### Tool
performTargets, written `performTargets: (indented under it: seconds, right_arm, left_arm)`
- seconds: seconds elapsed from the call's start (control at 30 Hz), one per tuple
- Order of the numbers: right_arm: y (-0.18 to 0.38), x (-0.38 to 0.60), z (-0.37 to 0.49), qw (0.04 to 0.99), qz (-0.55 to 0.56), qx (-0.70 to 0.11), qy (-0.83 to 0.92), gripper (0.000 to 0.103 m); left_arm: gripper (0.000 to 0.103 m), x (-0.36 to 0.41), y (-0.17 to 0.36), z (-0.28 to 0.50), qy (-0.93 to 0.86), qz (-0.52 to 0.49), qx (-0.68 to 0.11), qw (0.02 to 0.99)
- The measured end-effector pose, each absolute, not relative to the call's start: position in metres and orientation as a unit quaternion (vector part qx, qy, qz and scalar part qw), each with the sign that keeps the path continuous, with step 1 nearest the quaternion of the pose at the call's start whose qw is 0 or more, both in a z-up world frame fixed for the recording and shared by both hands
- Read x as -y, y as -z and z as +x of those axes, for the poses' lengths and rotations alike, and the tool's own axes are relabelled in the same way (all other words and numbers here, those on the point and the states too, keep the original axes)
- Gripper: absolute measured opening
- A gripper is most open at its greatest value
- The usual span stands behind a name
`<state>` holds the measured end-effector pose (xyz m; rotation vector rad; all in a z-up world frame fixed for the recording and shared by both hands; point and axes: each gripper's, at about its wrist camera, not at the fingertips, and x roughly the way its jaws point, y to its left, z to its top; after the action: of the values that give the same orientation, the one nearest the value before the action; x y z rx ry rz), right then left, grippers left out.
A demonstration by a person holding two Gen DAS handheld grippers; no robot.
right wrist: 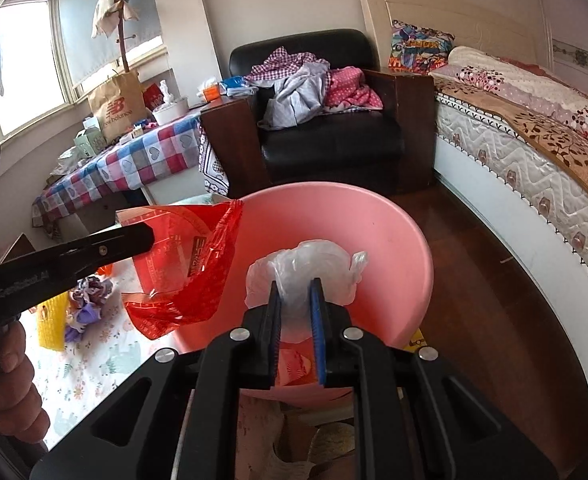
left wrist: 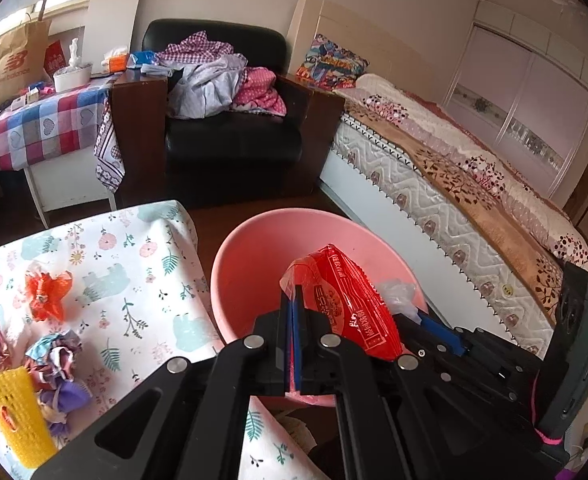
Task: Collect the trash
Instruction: 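Carry both bags over the pink bin and open both tools to drop them, then move both open tools back over the remaining trash on the table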
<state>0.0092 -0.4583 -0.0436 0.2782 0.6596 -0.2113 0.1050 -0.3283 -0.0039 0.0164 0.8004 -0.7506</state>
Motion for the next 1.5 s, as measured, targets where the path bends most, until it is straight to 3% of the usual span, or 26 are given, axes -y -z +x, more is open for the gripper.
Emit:
performTargets:
  seconds: [0.3, 0.37, 0.43, 0.5, 0.57, 1.03, 1.13, 1.5]
  right_arm:
    - [0.053, 0.463, 0.014, 0.927, 0.145, -0.331, 0.102, 0.014]
    - [0.053, 0.462, 0.014, 0.926, 0.144, -0.334, 0.103, 0.016]
    - [0.053, 0.462, 0.015, 0.926, 0.144, -0.334, 0.102, 0.019]
    - [0.053, 0.463, 0.014, 0.926, 0.143, -0.334, 0.105, 0.026]
    - [0.053, 0.463, 0.014, 0.927, 0.143, -0.332, 0.105, 0.031]
    - [0.036, 0.442, 0.003, 0.934, 0.128, -0.320, 0.092, 0.034]
    - [0.031, 0.431, 0.000, 0.937, 0.126, -0.316, 0.079, 0.046]
    - [0.023, 0.383, 0.000, 0.940, 0.107, -0.323, 0.036, 0.047]
  left_arm:
    - [0.003, 0.327, 0.009, 0.110, 0.354, -0.001, -0.389, 0.851]
    - [0.009, 0.325, 0.008, 0.110, 0.355, -0.005, -0.388, 0.851]
    - [0.028, 0.324, 0.006, 0.110, 0.358, -0.009, -0.387, 0.850]
    - [0.034, 0.322, 0.003, 0.108, 0.359, -0.015, -0.382, 0.851]
    - [0.035, 0.319, 0.000, 0.107, 0.362, -0.017, -0.376, 0.853]
    - [0.044, 0.284, -0.018, 0.088, 0.352, -0.025, -0.347, 0.869]
    - [0.044, 0.270, -0.018, 0.080, 0.344, -0.023, -0.345, 0.873]
    - [0.044, 0.200, -0.019, 0.057, 0.299, -0.014, -0.331, 0.895]
